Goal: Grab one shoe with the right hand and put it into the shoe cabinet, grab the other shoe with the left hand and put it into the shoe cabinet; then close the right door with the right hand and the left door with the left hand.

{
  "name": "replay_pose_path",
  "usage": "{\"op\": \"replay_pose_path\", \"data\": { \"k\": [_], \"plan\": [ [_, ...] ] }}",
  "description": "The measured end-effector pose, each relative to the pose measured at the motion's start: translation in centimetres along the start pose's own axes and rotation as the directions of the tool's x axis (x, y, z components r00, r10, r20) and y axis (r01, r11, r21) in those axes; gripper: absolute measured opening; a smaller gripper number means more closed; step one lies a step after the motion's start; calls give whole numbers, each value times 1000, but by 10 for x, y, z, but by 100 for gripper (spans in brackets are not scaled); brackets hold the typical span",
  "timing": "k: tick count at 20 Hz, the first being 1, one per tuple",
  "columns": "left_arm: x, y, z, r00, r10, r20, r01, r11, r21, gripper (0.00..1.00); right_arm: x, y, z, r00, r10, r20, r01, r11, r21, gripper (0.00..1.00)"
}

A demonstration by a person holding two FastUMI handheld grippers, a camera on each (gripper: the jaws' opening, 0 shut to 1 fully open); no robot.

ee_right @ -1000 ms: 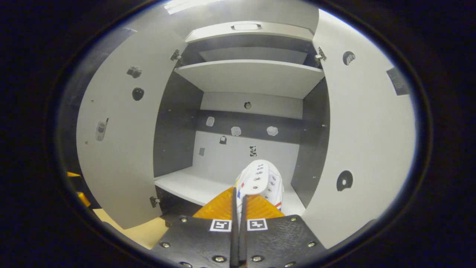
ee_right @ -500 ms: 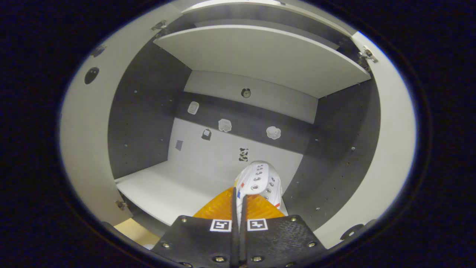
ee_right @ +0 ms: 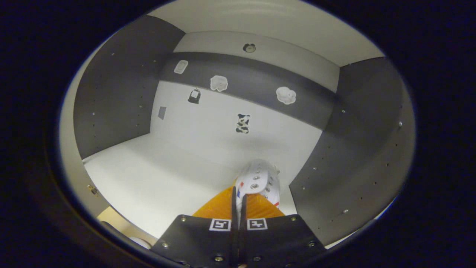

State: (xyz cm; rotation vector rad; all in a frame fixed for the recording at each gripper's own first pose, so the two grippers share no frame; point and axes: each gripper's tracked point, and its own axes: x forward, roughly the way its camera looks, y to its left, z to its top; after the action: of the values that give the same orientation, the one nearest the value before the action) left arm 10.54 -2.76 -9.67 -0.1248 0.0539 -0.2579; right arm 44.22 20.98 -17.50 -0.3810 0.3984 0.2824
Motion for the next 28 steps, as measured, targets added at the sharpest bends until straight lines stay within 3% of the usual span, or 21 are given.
{"op": "replay_pose_path", "data": {
  "k": [6, 9, 11, 12, 13, 15, 16, 17, 18, 20, 25, 28],
  "plan": [
    [-6, -2, 5, 1000, 18, 13, -18, 1000, 17, 95, 14, 19, -22, 996, 61, -66, -62, 998, -15, 3],
    [-15, -4, 5, 1000, 28, 9, -28, 999, 14, 95, 12, 19, -22, 998, 29, -48, -32, 998, -47, 11],
    [-22, -3, 4, 999, 43, 9, -43, 999, 17, 95, 6, 13, -10, 1000, -11, 4, 11, 997, -75, 24],
    [-26, -2, 5, 999, 51, 11, -51, 999, 19, 95, -2, 8, -4, 999, -36, 30, 38, 996, -76, 46],
    [-31, -2, 6, 998, 58, 14, -58, 998, 21, 95, -8, 8, 0, 998, -48, 50, 51, 996, -75, 60],
    [-43, -4, 6, 998, 59, 16, -59, 998, 15, 95, -22, 15, 6, 996, -27, 87, 33, 997, -68, 70],
    [-49, -7, 6, 998, 55, 16, -55, 998, 12, 95, -35, 17, 8, 995, -25, 101, 32, 997, -66, 82],
    [-54, -7, 8, 998, 58, 20, -59, 998, 15, 95, -46, 20, 9, 993, -24, 117, 31, 998, -60, 79],
    [-61, -8, 10, 998, 63, 27, -64, 998, 23, 95, -58, 23, 10, 991, -19, 135, 26, 998, -51, 89],
    [-74, -14, 14, 997, 59, 41, -60, 998, 30, 95, -87, 28, 11, 985, -14, 170, 18, 1000, -22, 96],
    [-105, -28, 22, 996, 42, 77, -44, 999, 14, 95, -161, 26, 9, 965, -42, 259, 11, 993, 121, 99],
    [-118, -35, 6, 999, 25, 42, -25, 1000, 7, 92, -209, 26, -5, 957, -45, 286, -5, 985, 172, 98]
  ]
}}
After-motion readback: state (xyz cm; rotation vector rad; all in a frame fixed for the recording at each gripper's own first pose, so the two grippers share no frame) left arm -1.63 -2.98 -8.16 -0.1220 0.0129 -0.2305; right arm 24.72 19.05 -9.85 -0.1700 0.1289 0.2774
